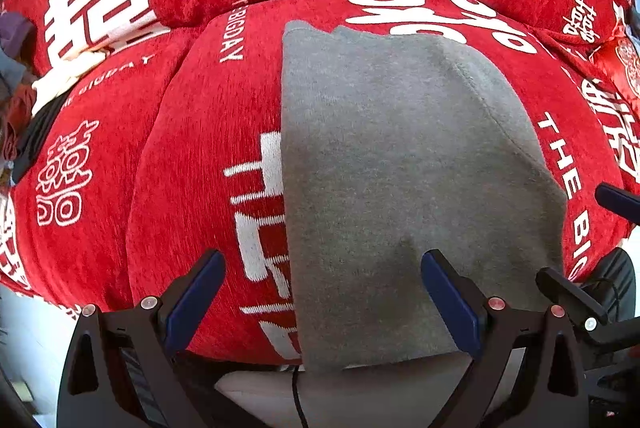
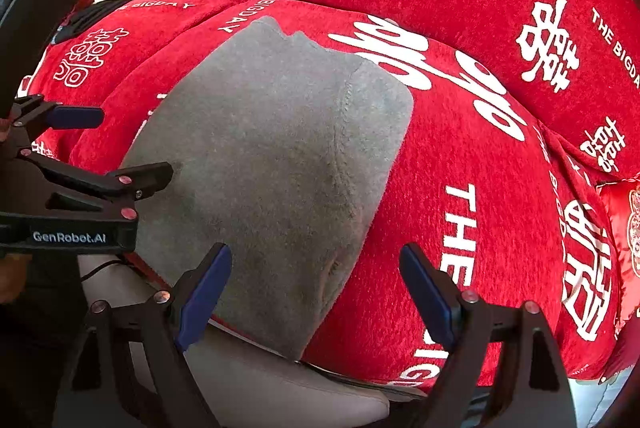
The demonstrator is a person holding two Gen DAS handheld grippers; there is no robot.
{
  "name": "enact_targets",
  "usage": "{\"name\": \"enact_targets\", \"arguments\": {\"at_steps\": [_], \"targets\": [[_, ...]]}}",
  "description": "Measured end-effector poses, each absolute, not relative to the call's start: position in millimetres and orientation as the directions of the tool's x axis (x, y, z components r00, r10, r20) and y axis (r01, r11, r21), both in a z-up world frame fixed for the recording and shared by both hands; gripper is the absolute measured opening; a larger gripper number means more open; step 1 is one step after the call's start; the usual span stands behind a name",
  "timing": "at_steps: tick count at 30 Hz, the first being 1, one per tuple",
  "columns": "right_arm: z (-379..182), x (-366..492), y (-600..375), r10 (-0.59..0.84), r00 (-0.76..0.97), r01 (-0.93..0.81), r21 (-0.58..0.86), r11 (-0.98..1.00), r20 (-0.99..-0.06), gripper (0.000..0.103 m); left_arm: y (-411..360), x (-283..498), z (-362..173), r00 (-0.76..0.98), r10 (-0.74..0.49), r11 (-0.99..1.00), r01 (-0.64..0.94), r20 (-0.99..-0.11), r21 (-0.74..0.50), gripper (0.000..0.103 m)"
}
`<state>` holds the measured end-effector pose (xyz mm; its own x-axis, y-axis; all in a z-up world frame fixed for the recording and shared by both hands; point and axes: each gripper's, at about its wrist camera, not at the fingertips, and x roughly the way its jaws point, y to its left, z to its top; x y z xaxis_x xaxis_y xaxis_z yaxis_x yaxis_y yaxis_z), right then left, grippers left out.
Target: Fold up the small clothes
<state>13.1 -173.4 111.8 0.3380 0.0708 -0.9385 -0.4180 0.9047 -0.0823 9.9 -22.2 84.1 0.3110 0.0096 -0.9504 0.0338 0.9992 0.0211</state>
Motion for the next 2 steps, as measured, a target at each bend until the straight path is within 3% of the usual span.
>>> {"name": "enact_targets", "arguments": {"at_steps": [2], "targets": [[112.1,10.1,-177.3,0.069,0.337,-0.411,-0.081,0.908,-0.939,0.088,-18.5,5.9,82.7,0.302,-0.001,1.000,0.028,-0.953,0.008,0.099]]}}
